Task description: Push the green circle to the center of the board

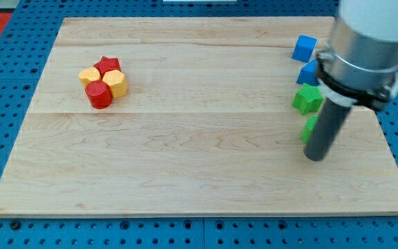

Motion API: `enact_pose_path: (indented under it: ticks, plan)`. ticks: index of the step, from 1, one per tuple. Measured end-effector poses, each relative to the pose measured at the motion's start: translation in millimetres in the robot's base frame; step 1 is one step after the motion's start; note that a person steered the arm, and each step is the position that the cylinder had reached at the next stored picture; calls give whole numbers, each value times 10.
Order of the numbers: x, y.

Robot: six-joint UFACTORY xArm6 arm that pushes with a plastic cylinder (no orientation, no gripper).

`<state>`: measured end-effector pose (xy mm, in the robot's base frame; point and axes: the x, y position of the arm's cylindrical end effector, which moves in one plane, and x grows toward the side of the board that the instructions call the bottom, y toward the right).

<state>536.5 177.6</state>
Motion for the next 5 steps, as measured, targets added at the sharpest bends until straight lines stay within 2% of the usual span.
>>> enact_pose_path:
  ticks: [1,2,5]
  plan:
    - [4,368]
    - [-260,372]
    - [-621,-625]
